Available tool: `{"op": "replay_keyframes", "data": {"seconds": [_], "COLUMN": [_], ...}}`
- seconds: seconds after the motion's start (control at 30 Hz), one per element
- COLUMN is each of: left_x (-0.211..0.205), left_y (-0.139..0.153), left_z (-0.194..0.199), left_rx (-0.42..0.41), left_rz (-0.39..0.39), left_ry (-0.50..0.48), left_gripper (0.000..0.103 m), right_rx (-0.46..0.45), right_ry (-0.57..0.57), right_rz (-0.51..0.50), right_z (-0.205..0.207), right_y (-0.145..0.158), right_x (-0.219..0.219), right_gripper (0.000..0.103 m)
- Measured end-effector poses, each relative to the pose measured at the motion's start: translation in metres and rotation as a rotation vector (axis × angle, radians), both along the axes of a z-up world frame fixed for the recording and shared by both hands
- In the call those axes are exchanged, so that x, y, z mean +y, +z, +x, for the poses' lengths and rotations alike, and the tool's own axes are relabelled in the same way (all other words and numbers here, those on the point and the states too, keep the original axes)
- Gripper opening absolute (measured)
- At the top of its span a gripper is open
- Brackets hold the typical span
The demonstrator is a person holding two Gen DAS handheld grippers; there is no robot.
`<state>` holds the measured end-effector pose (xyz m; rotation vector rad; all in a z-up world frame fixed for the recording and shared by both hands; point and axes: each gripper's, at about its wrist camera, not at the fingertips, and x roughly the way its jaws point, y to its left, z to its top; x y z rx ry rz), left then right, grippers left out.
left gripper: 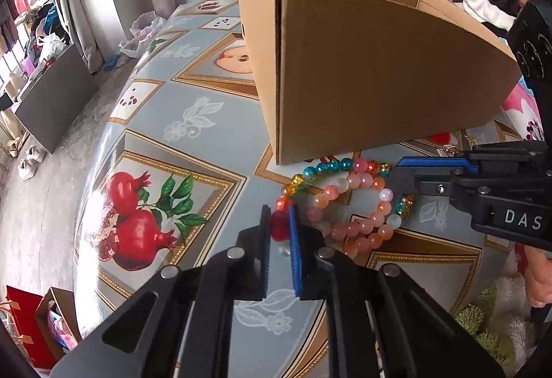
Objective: Organize jewelry
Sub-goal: 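Lift the bead bracelet with the right tool and lower it into the box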
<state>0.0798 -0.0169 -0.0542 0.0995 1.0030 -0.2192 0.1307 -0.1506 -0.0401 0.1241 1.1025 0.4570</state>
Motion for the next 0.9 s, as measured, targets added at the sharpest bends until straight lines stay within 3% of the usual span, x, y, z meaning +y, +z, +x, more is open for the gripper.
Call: {"op": "replay_keyframes", "data": {"seconds": [0.5, 0.9], "left_x": [0.001, -0.001], "left_y": [0.027, 0.041], "left_z": [-0.008, -0.011], "left_rx": [-0.071, -0.103], "left_rz": [-0.057, -0.056], "left_ry": [-0.013, -0.028], "left_gripper": [0.009, 0.009], "right_rx": [-0.061, -0.095], "right_ry": [-0.016, -0.042], "right_rz": [0.053, 0.080], "right_z": [-0.012, -0.015], "right_y": [0.025, 0.018], "right_x": [-0.016, -0.004], "right_gripper": [0.007, 0.007]}}
